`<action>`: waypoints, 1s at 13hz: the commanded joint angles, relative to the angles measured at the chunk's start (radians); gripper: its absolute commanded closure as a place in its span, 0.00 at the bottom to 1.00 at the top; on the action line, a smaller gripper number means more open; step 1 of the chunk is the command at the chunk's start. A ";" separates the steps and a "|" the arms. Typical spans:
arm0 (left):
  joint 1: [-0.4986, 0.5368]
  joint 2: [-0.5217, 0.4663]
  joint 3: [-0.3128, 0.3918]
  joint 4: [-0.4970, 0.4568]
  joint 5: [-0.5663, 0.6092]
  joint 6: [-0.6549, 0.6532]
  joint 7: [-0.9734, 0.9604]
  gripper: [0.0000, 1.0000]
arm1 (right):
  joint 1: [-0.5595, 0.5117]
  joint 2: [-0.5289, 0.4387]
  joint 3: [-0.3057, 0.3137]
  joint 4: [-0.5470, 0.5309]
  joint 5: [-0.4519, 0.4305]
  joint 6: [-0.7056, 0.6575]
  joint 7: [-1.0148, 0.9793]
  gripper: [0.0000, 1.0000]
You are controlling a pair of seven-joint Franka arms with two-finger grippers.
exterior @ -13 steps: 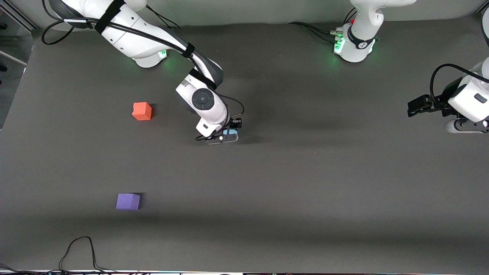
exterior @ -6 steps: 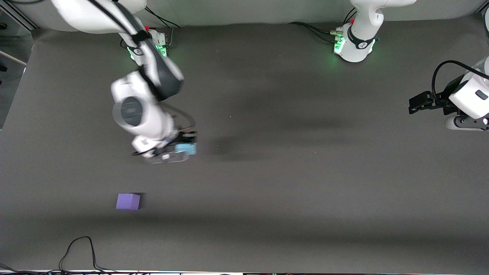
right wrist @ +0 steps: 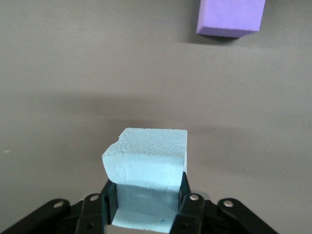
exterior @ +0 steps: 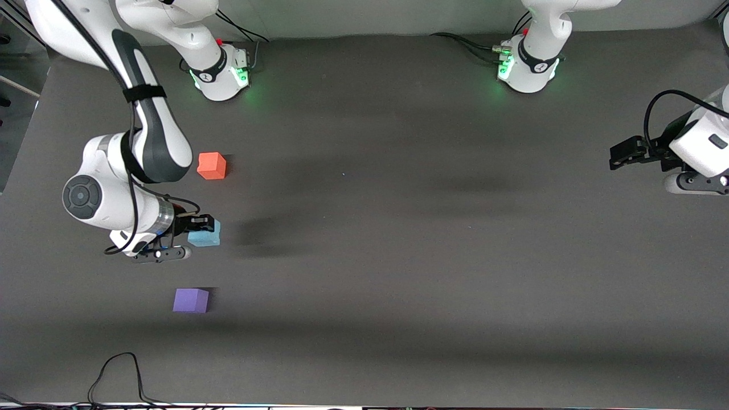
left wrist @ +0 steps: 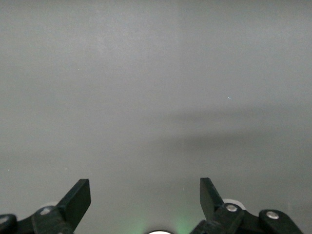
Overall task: Place blue block between orange and purple blocks
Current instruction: 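Carry the blue cube with the right gripper toward the orange cube, then lower the blue cube between orange and purple cubes, open the right gripper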
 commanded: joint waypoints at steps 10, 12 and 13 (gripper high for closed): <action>-0.009 0.000 0.004 0.020 0.011 -0.013 0.006 0.00 | 0.017 0.075 -0.053 -0.183 0.083 0.250 -0.155 0.00; -0.008 0.000 0.004 0.020 0.011 -0.012 0.004 0.00 | 0.017 0.055 -0.050 -0.176 0.083 0.237 -0.149 0.00; -0.008 0.001 0.004 0.020 0.011 -0.010 0.004 0.00 | 0.017 0.026 -0.046 -0.173 0.082 0.233 -0.142 0.00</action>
